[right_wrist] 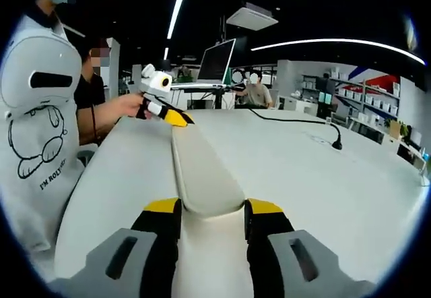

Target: Arrange the utensils inside the cutlery case until each visible utensil rests in its matching compartment.

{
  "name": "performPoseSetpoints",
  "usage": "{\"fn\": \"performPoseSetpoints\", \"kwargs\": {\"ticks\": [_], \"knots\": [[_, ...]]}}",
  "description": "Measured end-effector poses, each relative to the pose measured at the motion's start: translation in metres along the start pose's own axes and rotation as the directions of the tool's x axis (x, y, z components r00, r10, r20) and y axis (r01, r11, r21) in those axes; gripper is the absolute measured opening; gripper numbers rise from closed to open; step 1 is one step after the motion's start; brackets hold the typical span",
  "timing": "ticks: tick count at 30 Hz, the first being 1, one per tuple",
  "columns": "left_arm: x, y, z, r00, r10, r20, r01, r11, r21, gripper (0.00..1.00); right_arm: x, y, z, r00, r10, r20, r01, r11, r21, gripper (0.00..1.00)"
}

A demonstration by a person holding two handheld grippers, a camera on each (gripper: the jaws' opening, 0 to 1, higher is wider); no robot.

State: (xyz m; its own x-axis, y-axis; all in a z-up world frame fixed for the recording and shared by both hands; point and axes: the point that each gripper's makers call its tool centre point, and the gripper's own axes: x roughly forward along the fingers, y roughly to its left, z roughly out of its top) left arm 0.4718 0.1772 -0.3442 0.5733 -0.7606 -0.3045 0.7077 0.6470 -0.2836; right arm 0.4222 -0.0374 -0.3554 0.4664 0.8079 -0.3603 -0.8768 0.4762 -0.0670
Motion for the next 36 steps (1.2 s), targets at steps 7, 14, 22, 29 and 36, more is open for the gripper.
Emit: {"fn": "performPoseSetpoints", "kwargs": {"ticks": [7, 14, 22, 29, 36], "knots": [[-0.026, -0.003, 0.014, 0.997, 0.002, -0.078, 0.022, 0.948, 0.316, 0.43, 0.0, -0.002, 0.0, 1.0, -0.001, 0.001, 0.001, 1.0, 0.011, 0.37], [-0.025, -0.034, 0.015, 0.964, -0.142, -0.227, 0.254, 0.748, 0.614, 0.66, 0.0, -0.002, -0.001, 1.0, 0.0, -0.001, 0.0, 1.0, 0.018, 0.37], [0.003, -0.05, 0.005, 0.919, -0.257, -0.3, 0.395, 0.633, 0.666, 0.64, 0.001, -0.002, 0.002, 1.0, 0.018, 0.019, -0.019, 0.999, 0.046, 0.38], [0.019, -0.054, -0.011, 0.886, -0.242, -0.396, 0.457, 0.599, 0.657, 0.61, 0.0, -0.002, 0.002, 1.0, 0.021, 0.02, -0.022, 0.999, 0.049, 0.38], [0.023, -0.043, -0.02, 0.857, -0.212, -0.469, 0.49, 0.616, 0.616, 0.47, 0.003, -0.001, 0.0, 1.0, 0.028, 0.007, -0.028, 0.999, 0.025, 0.4]]}}
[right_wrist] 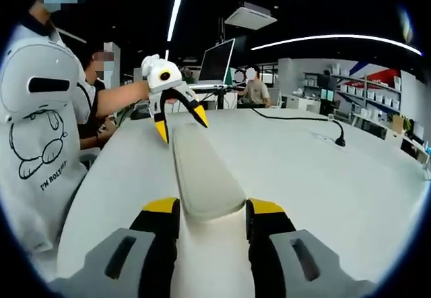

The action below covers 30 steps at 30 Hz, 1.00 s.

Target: Arrange the utensils inside the cutlery case until each visible utensil rests in its matching compartment.

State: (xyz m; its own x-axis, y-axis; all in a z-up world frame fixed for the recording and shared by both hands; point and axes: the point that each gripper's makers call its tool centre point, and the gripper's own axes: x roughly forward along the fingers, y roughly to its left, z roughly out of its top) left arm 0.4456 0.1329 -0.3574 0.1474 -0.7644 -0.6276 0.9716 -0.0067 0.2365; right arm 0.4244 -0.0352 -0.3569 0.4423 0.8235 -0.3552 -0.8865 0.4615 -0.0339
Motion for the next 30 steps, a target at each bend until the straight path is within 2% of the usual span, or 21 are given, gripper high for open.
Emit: {"fn": "performPoseSetpoints", "kwargs": {"ticks": [4, 8, 18, 30], "knots": [[-0.001, 0.001, -0.001, 1.0, -0.006, 0.005, 0.006, 1.0, -0.027, 0.45, 0.001, -0.001, -0.002, 1.0, -0.003, -0.007, 0.003, 1.0, -0.01, 0.39], [-0.002, 0.001, -0.001, 1.0, -0.012, 0.012, 0.012, 0.999, -0.052, 0.45, 0.004, -0.001, -0.011, 0.999, -0.004, -0.045, 0.003, 1.0, -0.022, 0.36], [-0.004, 0.002, -0.003, 0.999, -0.038, -0.013, 0.037, 0.998, -0.041, 0.45, 0.0, 0.001, 0.0, 1.0, -0.005, 0.0, 0.005, 1.0, -0.002, 0.37], [-0.006, 0.001, -0.002, 0.996, -0.079, -0.03, 0.077, 0.995, -0.062, 0.44, -0.001, 0.001, 0.0, 1.0, -0.013, 0.015, 0.012, 1.0, 0.02, 0.36]]}}
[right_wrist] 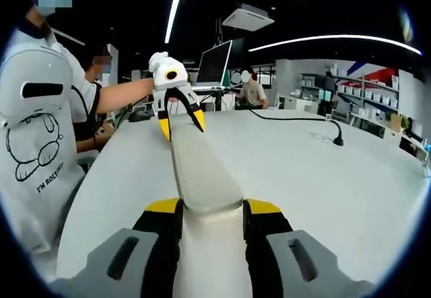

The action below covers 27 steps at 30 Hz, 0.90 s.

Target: Arrange the utensils inside the cutlery case until each visible utensil rests in its matching compartment.

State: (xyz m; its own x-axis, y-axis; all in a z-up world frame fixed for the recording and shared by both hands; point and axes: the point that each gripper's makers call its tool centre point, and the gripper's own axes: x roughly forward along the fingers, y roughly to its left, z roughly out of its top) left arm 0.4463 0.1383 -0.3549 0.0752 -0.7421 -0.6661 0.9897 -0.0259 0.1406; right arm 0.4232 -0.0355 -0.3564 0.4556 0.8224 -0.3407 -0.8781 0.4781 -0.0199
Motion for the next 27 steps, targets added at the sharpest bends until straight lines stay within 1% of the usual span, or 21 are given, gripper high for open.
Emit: {"fn": "performPoseSetpoints", "kwargs": {"ticks": [5, 9, 11, 13, 16, 18, 20, 22, 27], "knots": [[0.0, 0.001, 0.001, 1.0, -0.009, 0.0, 0.009, 1.0, -0.001, 0.44, 0.0, -0.001, 0.0, 1.0, -0.006, 0.001, 0.006, 1.0, 0.007, 0.37], [0.0, 0.002, 0.005, 1.0, -0.015, 0.015, 0.015, 1.0, 0.002, 0.44, 0.0, -0.002, 0.002, 1.0, -0.013, 0.006, 0.013, 1.0, 0.009, 0.38], [0.002, 0.003, 0.004, 1.0, -0.017, 0.008, 0.017, 1.0, 0.007, 0.44, 0.001, -0.002, 0.003, 1.0, -0.015, 0.008, 0.015, 1.0, 0.021, 0.38], [0.003, 0.004, 0.004, 1.0, -0.017, 0.015, 0.017, 1.0, 0.015, 0.43, 0.003, -0.003, 0.003, 1.0, -0.022, 0.007, 0.022, 0.999, 0.031, 0.39], [0.005, 0.007, -0.001, 1.0, -0.019, 0.015, 0.019, 1.0, 0.012, 0.43, 0.004, -0.004, 0.003, 1.0, -0.019, 0.014, 0.019, 0.999, 0.04, 0.39], [0.004, 0.008, -0.001, 0.999, -0.022, 0.028, 0.022, 1.0, 0.003, 0.43, 0.004, -0.007, 0.004, 1.0, -0.017, 0.019, 0.016, 0.998, 0.058, 0.39], [0.003, 0.01, -0.002, 0.999, -0.019, 0.033, 0.019, 1.0, 0.004, 0.42, 0.005, -0.008, 0.0, 1.0, -0.012, 0.005, 0.012, 0.997, 0.07, 0.38], [0.003, 0.01, -0.001, 0.999, -0.018, 0.036, 0.018, 1.0, 0.01, 0.42, 0.004, -0.008, 0.001, 1.0, -0.007, 0.015, 0.005, 0.996, 0.09, 0.38], [0.002, 0.011, -0.001, 0.999, -0.02, 0.043, 0.02, 1.0, 0.01, 0.42, 0.005, -0.007, 0.002, 1.0, -0.009, 0.016, 0.007, 0.996, 0.09, 0.38]]}}
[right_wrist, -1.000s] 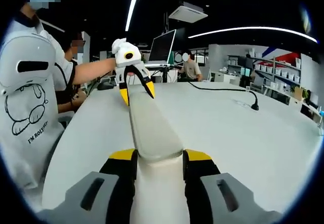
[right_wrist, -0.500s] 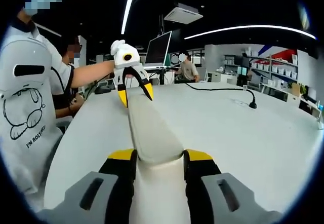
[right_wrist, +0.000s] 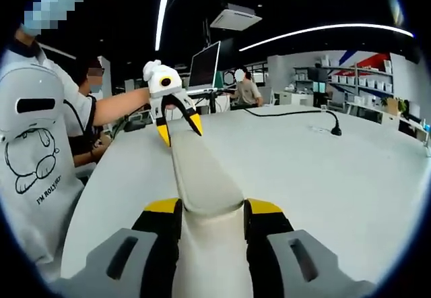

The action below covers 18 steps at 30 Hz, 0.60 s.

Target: Arrange the utensils inside the cutlery case until each visible utensil rests in its matching compartment.

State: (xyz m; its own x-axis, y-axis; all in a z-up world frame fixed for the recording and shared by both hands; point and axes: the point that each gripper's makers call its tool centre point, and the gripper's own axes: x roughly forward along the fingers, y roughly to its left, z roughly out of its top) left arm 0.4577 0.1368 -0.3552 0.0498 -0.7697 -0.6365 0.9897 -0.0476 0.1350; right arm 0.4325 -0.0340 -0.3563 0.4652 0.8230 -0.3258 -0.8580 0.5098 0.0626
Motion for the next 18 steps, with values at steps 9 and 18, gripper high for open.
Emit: {"fn": "performPoseSetpoints", "kwargs": {"ticks": [9, 18], "knots": [[-0.002, 0.0, -0.001, 1.0, 0.003, 0.027, -0.003, 1.0, -0.003, 0.42, 0.002, 0.003, 0.002, 1.0, -0.005, 0.0, 0.005, 1.0, -0.005, 0.38], [-0.02, -0.002, -0.013, 0.998, 0.046, 0.03, -0.044, 0.998, -0.051, 0.5, 0.003, 0.006, 0.0, 1.0, -0.007, -0.004, 0.007, 1.0, -0.002, 0.37]]}}
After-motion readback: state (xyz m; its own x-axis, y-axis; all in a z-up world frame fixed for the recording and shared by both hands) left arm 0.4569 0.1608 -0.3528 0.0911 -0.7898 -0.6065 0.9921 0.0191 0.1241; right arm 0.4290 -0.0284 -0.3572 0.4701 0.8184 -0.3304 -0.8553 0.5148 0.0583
